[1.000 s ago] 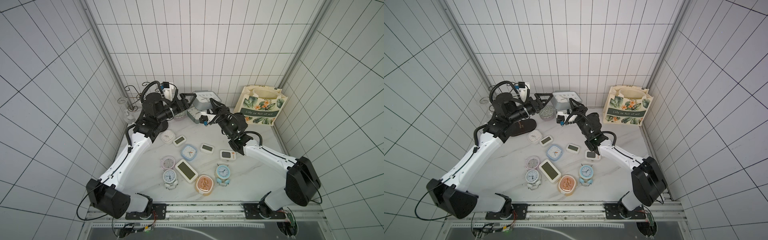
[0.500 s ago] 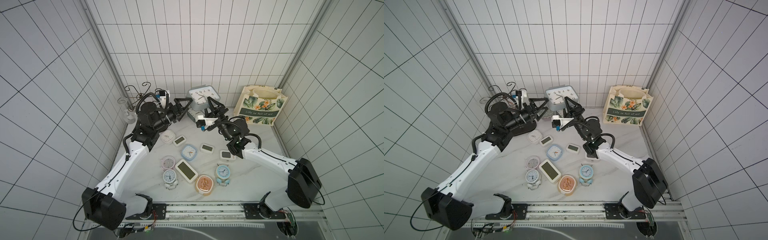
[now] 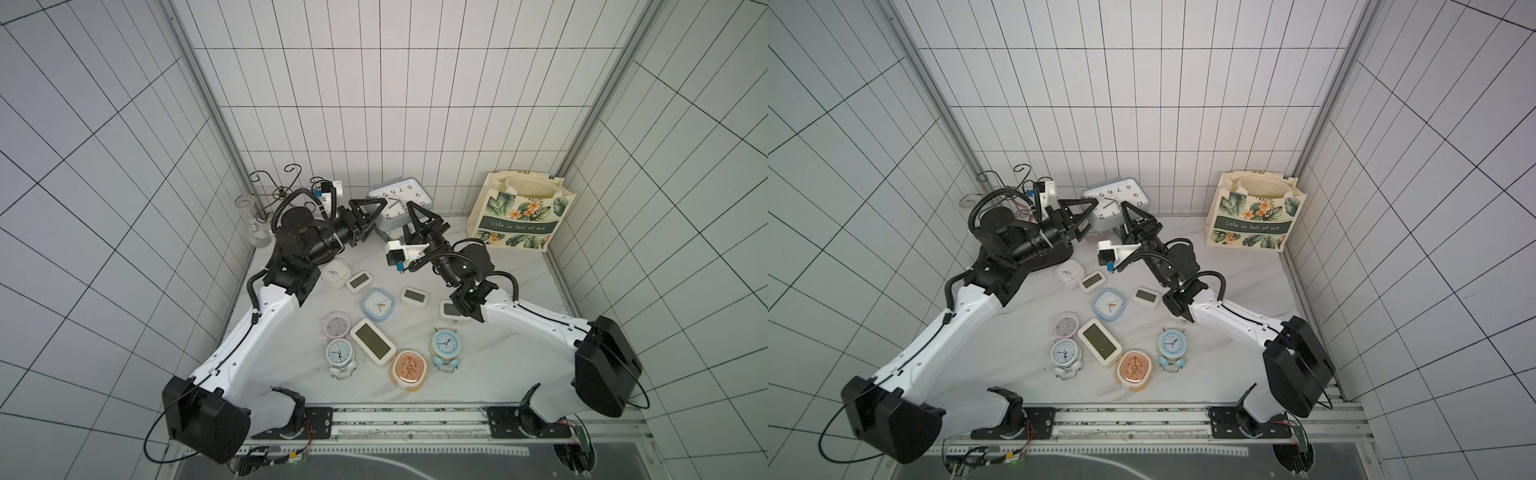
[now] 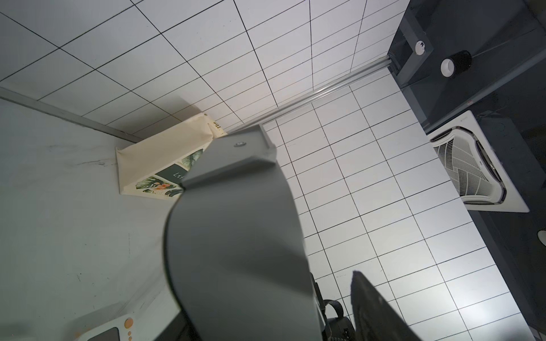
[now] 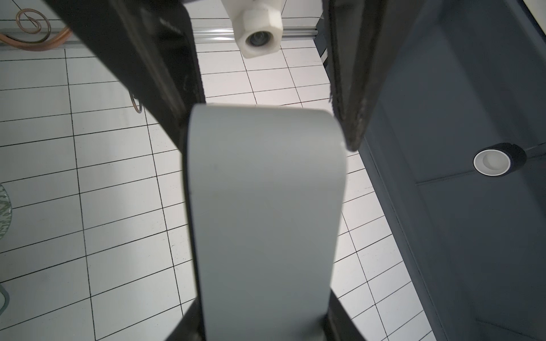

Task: Put the alarm clock into the canvas bag
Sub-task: Pick up the alarm from the center of the board.

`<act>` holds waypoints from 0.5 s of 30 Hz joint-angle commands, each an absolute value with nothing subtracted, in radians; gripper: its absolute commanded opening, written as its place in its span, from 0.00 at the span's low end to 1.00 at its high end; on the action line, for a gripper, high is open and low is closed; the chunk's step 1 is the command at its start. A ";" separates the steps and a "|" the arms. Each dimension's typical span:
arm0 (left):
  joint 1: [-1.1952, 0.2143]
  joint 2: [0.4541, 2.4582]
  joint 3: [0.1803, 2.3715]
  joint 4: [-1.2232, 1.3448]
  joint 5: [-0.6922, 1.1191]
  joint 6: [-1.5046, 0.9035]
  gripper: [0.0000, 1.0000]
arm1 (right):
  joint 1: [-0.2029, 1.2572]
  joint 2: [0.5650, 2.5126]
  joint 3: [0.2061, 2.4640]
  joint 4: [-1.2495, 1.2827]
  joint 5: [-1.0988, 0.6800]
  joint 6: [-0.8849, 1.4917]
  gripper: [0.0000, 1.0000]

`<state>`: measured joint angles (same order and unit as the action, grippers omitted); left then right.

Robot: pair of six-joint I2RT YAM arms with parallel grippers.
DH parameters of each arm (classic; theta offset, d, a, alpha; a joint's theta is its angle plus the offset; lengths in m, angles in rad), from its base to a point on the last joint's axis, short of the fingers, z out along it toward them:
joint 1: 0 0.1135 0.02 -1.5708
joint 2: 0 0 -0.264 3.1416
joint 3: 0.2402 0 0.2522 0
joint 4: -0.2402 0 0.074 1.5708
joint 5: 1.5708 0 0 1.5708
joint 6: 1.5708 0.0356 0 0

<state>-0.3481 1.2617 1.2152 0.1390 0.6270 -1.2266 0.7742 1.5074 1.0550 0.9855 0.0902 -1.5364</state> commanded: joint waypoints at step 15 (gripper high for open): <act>-0.270 1.339 1.244 0.294 0.556 -1.152 0.26 | 0.769 1.542 0.986 1.277 0.283 -1.391 0.91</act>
